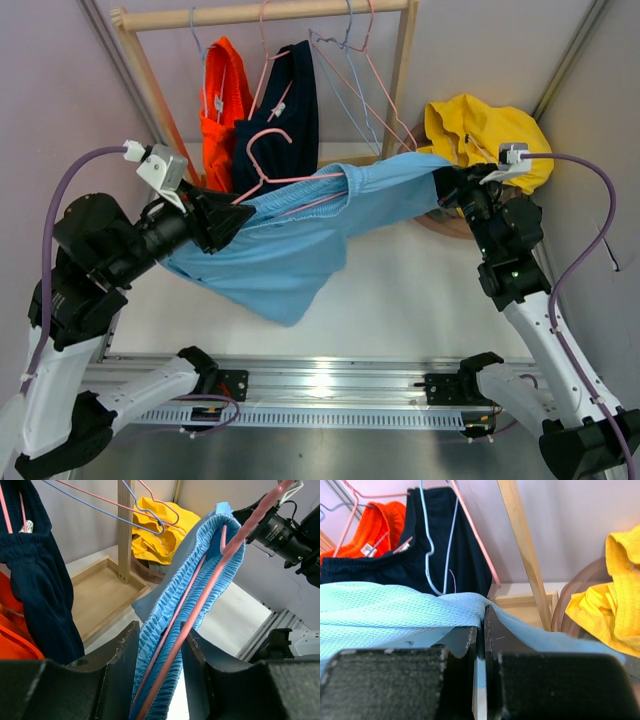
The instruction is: Remove the shorts from the hanger
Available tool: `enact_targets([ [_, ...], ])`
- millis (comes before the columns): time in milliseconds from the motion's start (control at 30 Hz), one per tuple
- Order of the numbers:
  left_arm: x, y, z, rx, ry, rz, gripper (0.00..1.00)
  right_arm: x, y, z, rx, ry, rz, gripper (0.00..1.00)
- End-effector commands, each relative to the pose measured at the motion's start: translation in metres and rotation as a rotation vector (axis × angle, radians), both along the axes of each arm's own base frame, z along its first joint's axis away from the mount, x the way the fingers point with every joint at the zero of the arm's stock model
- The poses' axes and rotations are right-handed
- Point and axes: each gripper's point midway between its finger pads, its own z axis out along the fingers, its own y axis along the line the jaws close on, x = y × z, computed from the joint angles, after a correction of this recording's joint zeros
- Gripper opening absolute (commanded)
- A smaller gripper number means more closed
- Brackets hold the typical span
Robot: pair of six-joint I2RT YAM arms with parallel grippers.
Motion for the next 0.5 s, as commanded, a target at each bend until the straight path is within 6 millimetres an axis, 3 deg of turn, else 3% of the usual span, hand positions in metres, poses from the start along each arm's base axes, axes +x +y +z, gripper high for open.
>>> enact_targets([
  [0,-0.006,0.017,0.024,-0.039,-0.104,0.055,0.0,0.011,-0.026,-0.014,-0.009,0.051,-0.128,0.0],
  [200,-0.004,0.034,0.033,-0.068,-0.143,0.139,0.0,0.015,-0.038,-0.041,-0.013,0.11,-0.184,0.0],
  [333,-0.01,0.042,0.042,-0.09,-0.176,0.16,0.0,0.022,-0.066,-0.057,0.024,0.168,-0.257,0.0],
  [367,-0.012,0.043,0.043,-0.095,-0.18,0.16,0.0,0.026,-0.088,-0.065,0.049,0.191,-0.304,0.0],
  [433,-0.015,0.051,0.051,-0.122,-0.2,0.19,0.0,0.03,-0.091,-0.076,0.106,0.229,-0.261,0.0],
  [467,-0.016,0.054,0.054,-0.134,-0.208,0.198,0.0,0.033,-0.112,-0.083,0.126,0.242,-0.309,0.0],
])
